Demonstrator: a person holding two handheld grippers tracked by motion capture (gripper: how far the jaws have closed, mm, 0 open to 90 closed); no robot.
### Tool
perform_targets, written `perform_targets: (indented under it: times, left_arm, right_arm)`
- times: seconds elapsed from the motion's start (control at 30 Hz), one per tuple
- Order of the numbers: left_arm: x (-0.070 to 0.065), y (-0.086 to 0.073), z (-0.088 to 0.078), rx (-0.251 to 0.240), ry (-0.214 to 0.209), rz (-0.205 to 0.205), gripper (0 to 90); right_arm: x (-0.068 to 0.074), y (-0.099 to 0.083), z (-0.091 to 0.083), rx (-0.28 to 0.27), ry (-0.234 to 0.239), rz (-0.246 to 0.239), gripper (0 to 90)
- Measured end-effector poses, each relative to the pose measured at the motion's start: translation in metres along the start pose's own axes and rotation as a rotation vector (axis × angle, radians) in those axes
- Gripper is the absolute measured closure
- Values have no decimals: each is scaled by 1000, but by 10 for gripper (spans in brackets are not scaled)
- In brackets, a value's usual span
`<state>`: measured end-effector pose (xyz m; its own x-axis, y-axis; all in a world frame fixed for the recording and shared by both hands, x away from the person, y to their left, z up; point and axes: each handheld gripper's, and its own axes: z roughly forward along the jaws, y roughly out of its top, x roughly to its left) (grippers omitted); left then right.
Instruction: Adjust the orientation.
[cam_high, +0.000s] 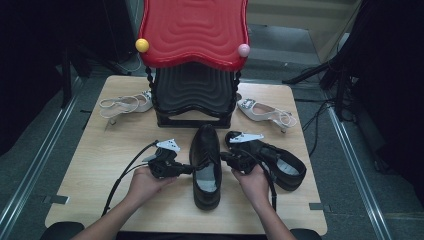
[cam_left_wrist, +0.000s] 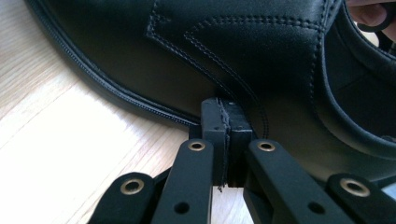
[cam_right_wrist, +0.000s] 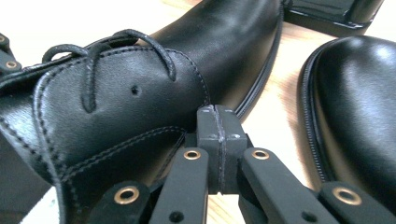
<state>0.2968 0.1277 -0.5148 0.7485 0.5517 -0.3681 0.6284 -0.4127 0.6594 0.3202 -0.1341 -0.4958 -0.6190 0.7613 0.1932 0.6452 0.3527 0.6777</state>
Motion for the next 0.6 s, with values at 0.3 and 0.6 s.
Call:
perform_targets:
  times: [0.3,0.6]
  left_arm:
    - [-2,4,8,-33,26,-1,900]
    - [4,7,-8,-47,-1,-2,713]
  right_arm:
    - [-10,1,-3,-3,-25,18,900]
    - [-7,3,-15,-30,2,23,860]
